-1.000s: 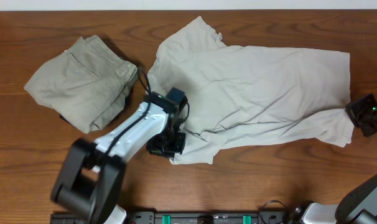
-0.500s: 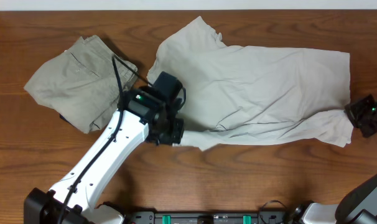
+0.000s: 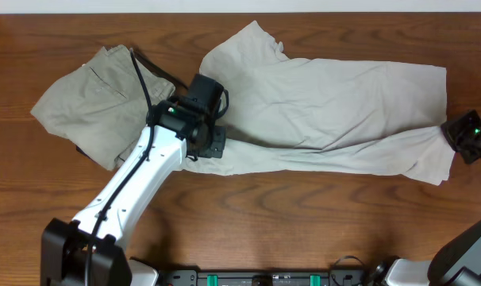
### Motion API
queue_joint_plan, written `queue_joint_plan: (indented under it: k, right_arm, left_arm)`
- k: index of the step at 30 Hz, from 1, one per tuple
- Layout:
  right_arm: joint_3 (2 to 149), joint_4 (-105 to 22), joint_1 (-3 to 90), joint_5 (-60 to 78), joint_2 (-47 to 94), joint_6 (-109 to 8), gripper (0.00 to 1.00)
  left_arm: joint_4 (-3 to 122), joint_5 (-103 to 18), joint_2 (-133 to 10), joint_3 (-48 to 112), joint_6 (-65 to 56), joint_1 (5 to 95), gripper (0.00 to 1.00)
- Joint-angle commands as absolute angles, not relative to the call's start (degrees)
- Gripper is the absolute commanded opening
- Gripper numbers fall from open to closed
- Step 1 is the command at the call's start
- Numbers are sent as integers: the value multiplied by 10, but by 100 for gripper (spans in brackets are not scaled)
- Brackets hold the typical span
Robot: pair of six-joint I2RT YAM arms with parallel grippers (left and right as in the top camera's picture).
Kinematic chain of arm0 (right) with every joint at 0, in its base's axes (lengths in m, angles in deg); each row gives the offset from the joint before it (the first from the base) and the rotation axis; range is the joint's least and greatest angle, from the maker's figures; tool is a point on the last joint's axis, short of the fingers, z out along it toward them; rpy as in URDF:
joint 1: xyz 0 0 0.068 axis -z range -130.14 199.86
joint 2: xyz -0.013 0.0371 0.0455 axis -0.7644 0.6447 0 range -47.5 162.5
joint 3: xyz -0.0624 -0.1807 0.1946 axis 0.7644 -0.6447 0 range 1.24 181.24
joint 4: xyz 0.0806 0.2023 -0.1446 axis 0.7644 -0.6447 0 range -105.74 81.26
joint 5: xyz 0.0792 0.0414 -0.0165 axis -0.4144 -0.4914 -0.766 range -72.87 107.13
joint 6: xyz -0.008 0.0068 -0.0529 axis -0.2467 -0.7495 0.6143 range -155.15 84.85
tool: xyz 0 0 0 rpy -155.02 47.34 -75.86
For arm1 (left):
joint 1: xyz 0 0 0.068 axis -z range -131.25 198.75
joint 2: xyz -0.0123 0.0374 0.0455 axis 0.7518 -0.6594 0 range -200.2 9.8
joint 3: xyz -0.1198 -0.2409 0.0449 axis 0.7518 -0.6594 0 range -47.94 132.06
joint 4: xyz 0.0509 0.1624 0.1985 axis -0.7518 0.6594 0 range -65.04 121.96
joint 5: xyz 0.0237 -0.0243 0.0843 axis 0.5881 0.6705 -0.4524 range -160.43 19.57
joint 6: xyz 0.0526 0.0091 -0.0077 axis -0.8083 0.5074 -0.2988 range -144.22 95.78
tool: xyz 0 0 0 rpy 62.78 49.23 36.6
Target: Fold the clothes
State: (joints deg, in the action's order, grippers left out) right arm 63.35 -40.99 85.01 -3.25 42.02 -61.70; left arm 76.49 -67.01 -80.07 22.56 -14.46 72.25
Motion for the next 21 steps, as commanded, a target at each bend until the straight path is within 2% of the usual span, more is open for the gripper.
queue_joint_plan:
  k: [1,9,21]
  right_arm:
    - [642,-402,843,-21,444,-612,1]
    - [642,-372,844,-12,498,-612,1]
    - [642,-335,843,-28,507,-612,1]
  left_arm:
    - [756,-690,-810,237,-160,711,6]
    - [738,-696,-812,237,-160,674,6]
    - [670,-696,-819,237,-171,672,8]
